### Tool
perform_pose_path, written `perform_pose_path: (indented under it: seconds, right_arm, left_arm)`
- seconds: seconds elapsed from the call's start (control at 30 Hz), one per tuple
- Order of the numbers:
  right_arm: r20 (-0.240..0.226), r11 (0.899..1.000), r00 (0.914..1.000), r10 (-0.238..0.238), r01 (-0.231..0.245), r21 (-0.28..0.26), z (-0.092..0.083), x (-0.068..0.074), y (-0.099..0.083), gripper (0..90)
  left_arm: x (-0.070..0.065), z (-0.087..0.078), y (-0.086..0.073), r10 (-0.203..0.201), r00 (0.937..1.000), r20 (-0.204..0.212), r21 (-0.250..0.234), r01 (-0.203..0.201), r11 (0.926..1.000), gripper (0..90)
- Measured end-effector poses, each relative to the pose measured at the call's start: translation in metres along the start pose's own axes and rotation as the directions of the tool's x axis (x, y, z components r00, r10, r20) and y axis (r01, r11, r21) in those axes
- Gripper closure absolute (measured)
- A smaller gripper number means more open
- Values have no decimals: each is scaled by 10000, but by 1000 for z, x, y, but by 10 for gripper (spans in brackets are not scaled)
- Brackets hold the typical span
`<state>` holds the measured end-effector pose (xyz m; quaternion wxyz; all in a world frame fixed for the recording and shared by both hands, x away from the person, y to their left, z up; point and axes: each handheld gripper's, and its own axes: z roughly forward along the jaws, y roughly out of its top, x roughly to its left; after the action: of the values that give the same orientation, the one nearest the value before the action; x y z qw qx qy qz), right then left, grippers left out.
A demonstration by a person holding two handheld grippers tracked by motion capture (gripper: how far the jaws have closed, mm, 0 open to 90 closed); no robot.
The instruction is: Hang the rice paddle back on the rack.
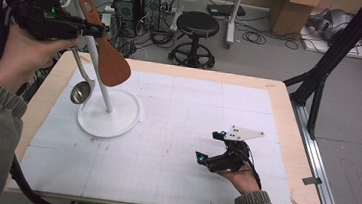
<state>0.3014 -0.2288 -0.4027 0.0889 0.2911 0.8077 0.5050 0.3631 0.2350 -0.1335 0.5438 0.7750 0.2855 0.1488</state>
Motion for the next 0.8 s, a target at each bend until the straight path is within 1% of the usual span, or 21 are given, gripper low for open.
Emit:
perform_pose_path:
  seconds: [0.03,0.17,0.2,0.27,0.57,0.77,0.8]
  right_arm:
    - [-13,10000,10000,-15,15,-8,0,0,0,4]
    - [-84,10000,10000,-13,13,-19,0,1,0,4]
    - [-94,10000,9999,-48,47,-60,0,1,1,4]
    - [-101,9999,9999,-68,68,-75,0,2,1,4]
    - [-145,9999,9999,-61,60,-103,0,2,1,4]
    - [-155,9999,9999,-49,48,-101,0,2,1,4]
    - [-113,9998,9999,-121,119,-139,0,1,1,4]
  left_arm:
    - [-1,1,0,-61,10000,-53,2,61,10000,824]
    - [0,1,0,-95,9998,-158,-30,94,10000,824]
    - [0,1,0,-58,9997,-252,-9,57,10000,824]
    - [1,0,0,-156,9993,-331,-78,154,9999,824]
    - [7,2,-7,-397,9979,-518,-78,394,9992,823]
    - [7,-1,-9,-257,9975,-656,-56,254,9997,817]
    - [7,-1,-9,-241,9974,-674,-80,236,9997,811]
